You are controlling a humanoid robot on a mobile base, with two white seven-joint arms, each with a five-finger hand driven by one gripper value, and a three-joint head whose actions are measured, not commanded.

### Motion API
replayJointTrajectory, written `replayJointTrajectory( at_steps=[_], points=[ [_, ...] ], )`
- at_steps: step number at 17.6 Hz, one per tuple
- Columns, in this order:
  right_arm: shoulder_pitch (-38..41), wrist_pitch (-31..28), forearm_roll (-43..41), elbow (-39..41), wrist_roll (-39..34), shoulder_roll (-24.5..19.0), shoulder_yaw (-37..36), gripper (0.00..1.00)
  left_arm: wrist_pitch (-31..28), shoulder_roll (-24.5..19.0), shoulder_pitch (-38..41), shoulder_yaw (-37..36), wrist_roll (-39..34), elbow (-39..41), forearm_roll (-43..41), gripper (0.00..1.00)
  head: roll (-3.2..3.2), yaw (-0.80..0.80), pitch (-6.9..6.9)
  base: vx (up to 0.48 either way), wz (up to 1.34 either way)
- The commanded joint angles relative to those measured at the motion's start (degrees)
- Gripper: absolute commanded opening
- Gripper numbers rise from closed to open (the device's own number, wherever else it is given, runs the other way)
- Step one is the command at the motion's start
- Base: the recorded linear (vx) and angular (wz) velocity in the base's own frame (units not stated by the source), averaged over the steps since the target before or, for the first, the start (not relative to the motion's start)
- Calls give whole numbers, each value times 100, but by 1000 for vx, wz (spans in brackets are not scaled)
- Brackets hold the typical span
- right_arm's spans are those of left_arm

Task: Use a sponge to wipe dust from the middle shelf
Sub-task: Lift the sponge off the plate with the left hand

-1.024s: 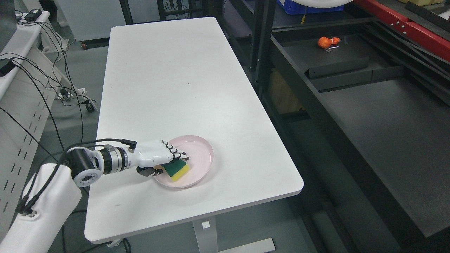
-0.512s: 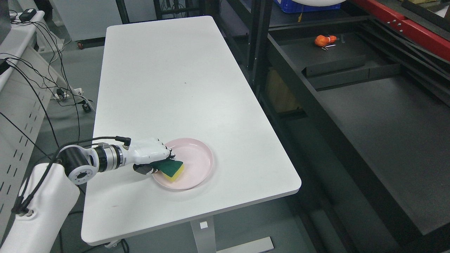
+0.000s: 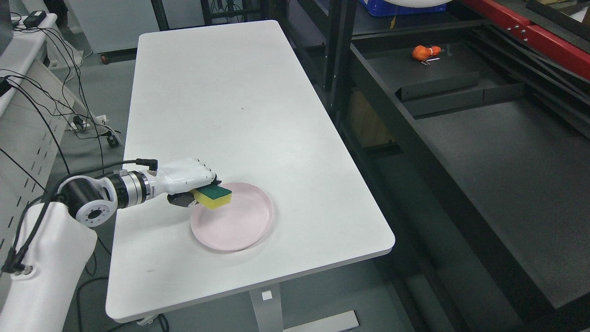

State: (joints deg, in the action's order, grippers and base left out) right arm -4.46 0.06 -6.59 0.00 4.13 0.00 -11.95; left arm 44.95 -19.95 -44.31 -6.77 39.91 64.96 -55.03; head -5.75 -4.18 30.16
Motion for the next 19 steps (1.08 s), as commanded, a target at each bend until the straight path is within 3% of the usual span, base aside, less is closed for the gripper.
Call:
replayJointTrajectory(
  at_steps=[1, 7, 12, 16, 19],
  points=[
    [-2, -411, 0, 100, 0, 100, 0, 100, 5, 35, -175, 651, 237, 507, 133, 1, 0, 0, 0, 0, 0],
    [-2, -419, 0, 100, 0, 100, 0, 100, 5, 35, 185, 844, 254, 1377, 702, 3, 0, 0, 0, 0, 0],
    [7, -411, 0, 100, 0, 100, 0, 100, 5, 192, 492, 1756, 237, 1599, 1529, 3, 0, 0, 0, 0, 0],
    [7, -411, 0, 100, 0, 100, 0, 100, 5, 596, 853, 2425, 184, 1730, 1872, 3, 0, 0, 0, 0, 0],
    [-2, -411, 0, 100, 0, 100, 0, 100, 5, 1140, 889, 2847, 175, 1730, 1944, 3, 0, 0, 0, 0, 0]
  ],
)
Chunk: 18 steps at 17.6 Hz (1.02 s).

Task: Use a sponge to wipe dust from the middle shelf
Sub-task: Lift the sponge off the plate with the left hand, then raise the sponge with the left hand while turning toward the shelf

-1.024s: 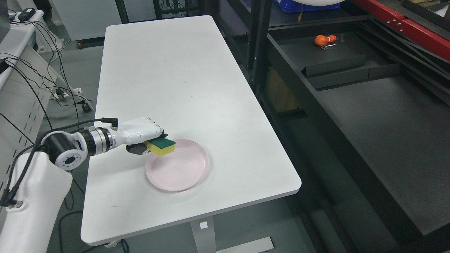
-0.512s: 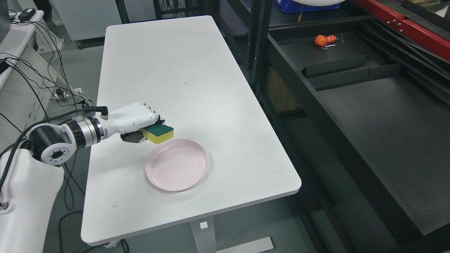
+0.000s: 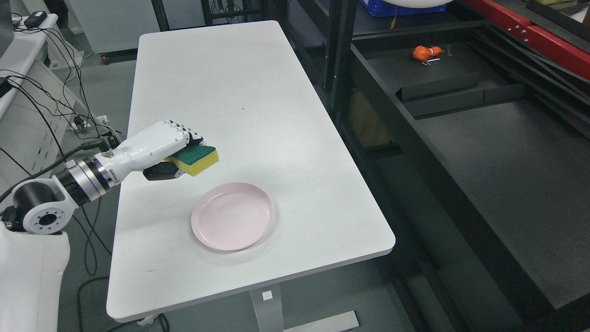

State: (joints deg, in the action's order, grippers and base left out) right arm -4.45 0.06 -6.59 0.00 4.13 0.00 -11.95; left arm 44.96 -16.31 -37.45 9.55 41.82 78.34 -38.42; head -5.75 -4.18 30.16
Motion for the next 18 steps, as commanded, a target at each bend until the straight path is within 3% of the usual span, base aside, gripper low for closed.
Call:
replayJointTrajectory(
  at_steps=[1, 4, 8, 12, 16, 18],
  points=[
    [6, -411, 0, 100, 0, 100, 0, 100, 4, 961, 203, 1372, -16, 383, 273, 2, 0, 0, 0, 0, 0],
    [-3, -411, 0, 100, 0, 100, 0, 100, 4, 1531, 265, 2075, 1, 287, 265, 2, 0, 0, 0, -5, -12],
    [-3, -411, 0, 100, 0, 100, 0, 100, 4, 1531, 361, 2315, -34, 181, 360, 3, 0, 0, 0, -69, -89],
    [6, -411, 0, 100, 0, 100, 0, 100, 4, 1531, 397, 2113, -297, 172, 1054, 3, 0, 0, 0, -175, -324],
    [6, -411, 0, 100, 0, 100, 0, 100, -1469, 1531, 510, 1446, -1007, 172, 2011, 3, 0, 0, 0, -196, -464],
    [6, -411, 0, 100, 0, 100, 0, 100, -2006, 1531, 598, 876, -1875, 172, 2477, 3, 0, 0, 0, -198, -490]
  ],
)
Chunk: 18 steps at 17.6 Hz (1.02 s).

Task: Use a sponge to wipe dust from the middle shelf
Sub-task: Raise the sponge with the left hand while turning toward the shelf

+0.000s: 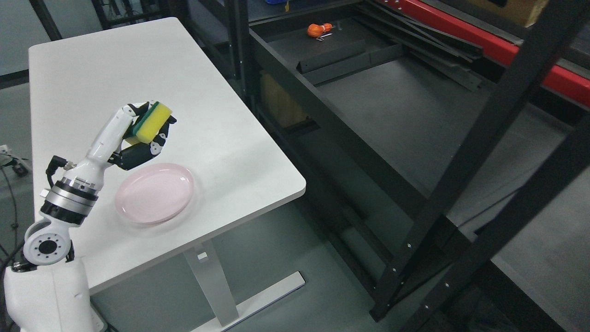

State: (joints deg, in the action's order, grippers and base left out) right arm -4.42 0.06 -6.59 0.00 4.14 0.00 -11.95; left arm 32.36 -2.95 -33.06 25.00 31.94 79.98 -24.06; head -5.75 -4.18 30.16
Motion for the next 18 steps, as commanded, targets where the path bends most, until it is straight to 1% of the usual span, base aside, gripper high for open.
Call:
replayJointTrajectory(
  at_steps=[1, 3, 4, 5, 7, 9, 14, 18],
  points=[
    [-6, -411, 0, 100, -1, 100, 0, 100, -949, 195, 238, -950, -1387, 9, 1200, 3, 0, 0, 0, -211, -489],
    [-6, -411, 0, 100, -1, 100, 0, 100, -1231, 195, 431, -1731, -2687, 9, 1508, 2, 0, 0, 0, -222, -495],
    [-6, -411, 0, 100, -1, 100, 0, 100, -1249, 195, 519, -2031, -3093, 9, 1562, 2, 0, 0, 0, -198, -472],
    [-6, -411, 0, 100, -1, 100, 0, 100, -1249, 195, 624, -2347, -3315, 9, 1588, 3, 0, 0, 0, -198, -472],
    [-6, -411, 0, 100, -1, 100, 0, 100, -1249, 195, 748, -2797, -3369, 9, 1903, 3, 0, 0, 0, -270, -572],
    [3, -411, 0, 100, -1, 100, 0, 100, -1258, 195, 757, -3096, -3370, 0, 2211, 3, 0, 0, 0, -286, -561],
    [3, -411, 0, 100, -1, 100, 0, 100, -1223, 195, 704, -3413, -3370, -114, 2994, 3, 0, 0, 0, -307, -695],
    [-6, -411, 0, 100, -1, 100, 0, 100, -1030, 195, 600, -3616, -3308, -114, 2864, 2, 0, 0, 0, -299, -865]
  ],
)
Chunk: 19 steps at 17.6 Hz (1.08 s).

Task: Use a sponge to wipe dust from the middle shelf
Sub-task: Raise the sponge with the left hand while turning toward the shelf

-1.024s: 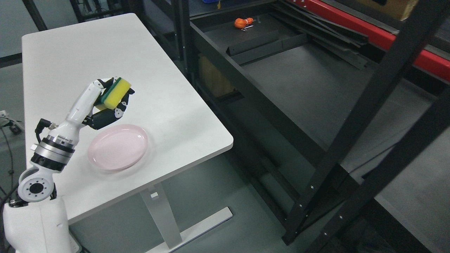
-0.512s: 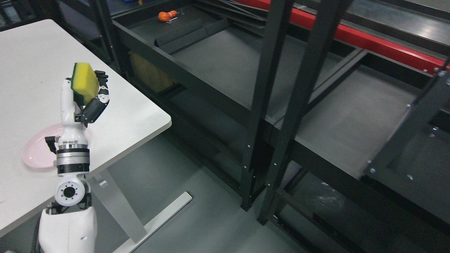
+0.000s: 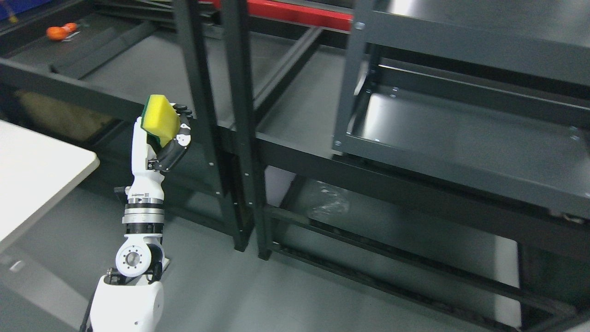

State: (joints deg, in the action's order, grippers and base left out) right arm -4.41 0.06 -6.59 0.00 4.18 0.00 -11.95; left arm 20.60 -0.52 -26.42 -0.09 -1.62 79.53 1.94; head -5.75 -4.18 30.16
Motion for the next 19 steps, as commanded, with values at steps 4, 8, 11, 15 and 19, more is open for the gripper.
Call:
replayJointTrajectory(
  at_steps=[4, 8, 11, 15, 19],
  points=[
    [-7, -411, 0, 100, -5, 100, 0, 100, 137, -48, -512, -1142, 311, -104, -1078, 0, 0, 0, -2, -246, -1009],
    [-7, -411, 0, 100, -5, 100, 0, 100, 146, -48, -1170, -1125, 847, -175, -2458, 0, 0, 0, -3, -164, -973],
    [-7, -411, 0, 100, -5, 100, 0, 100, 146, -48, -1769, -1064, 970, -193, -3400, 0, 0, 0, -5, -95, -689],
    [-7, -411, 0, 100, -5, 100, 0, 100, 164, -571, -2060, -975, 1085, -175, -3745, 0, 0, 0, -5, -20, -288],
    [-7, -411, 0, 100, -5, 100, 0, 100, 873, -1546, -2551, -975, 1155, -157, -4235, 0, 0, 0, -5, 53, 80]
  ],
)
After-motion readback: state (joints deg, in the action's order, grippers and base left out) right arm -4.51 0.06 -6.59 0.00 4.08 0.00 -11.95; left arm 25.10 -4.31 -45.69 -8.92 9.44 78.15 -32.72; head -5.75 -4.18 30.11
